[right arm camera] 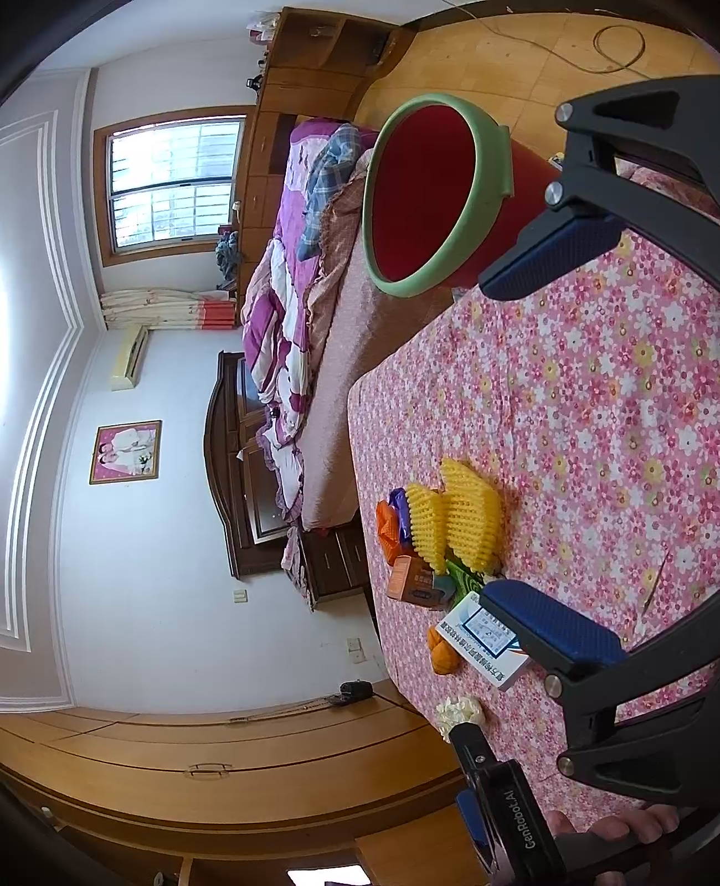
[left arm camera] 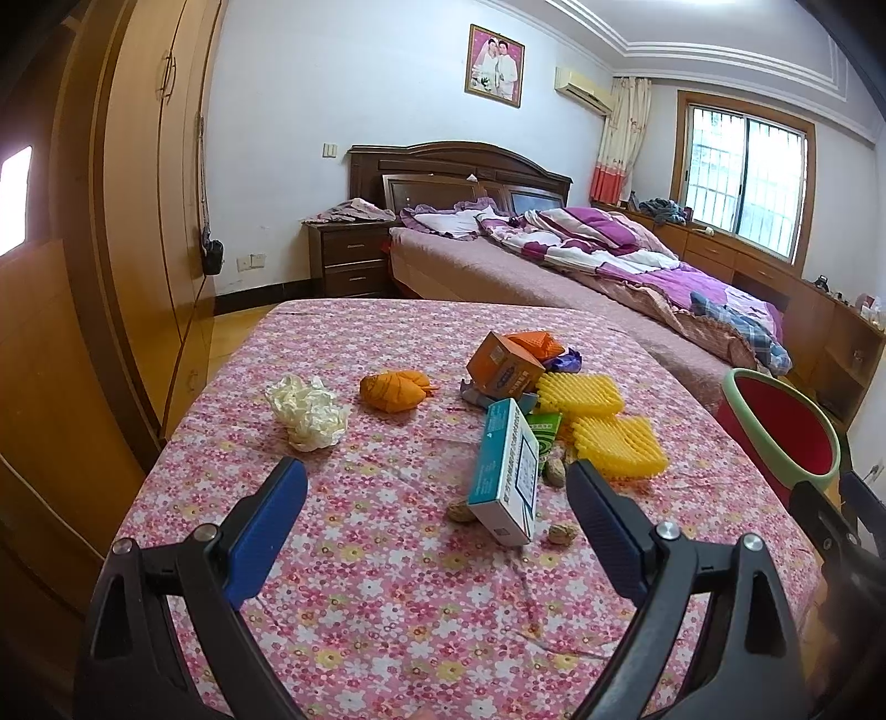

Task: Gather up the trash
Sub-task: 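Move the left tool toward the teal medicine box on the bed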

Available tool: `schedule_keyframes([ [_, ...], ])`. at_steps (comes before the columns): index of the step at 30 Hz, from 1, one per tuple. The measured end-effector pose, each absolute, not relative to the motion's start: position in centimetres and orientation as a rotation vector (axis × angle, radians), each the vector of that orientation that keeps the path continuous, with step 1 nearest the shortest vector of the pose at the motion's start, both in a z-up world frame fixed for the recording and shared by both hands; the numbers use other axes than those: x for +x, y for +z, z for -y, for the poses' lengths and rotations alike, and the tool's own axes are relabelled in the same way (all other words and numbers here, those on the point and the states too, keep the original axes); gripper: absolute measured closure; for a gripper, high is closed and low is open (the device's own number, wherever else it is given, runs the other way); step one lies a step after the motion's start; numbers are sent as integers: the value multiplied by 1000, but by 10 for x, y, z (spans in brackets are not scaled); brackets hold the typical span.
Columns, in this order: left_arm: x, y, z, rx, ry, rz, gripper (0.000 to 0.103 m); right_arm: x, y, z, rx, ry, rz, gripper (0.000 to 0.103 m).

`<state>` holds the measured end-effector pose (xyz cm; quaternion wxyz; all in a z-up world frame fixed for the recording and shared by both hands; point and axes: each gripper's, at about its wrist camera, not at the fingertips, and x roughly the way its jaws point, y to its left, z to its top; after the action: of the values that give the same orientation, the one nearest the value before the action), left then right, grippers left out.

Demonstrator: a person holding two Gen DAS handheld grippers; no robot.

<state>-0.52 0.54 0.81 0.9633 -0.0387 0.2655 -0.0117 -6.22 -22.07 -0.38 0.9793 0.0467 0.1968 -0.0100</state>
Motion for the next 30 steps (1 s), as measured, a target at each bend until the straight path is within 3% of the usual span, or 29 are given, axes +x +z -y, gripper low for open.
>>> schedule_keyframes([
  [30,-2,9,-4,-95,-59,-555,9,-58,-5,227,112,-43,-400,0],
])
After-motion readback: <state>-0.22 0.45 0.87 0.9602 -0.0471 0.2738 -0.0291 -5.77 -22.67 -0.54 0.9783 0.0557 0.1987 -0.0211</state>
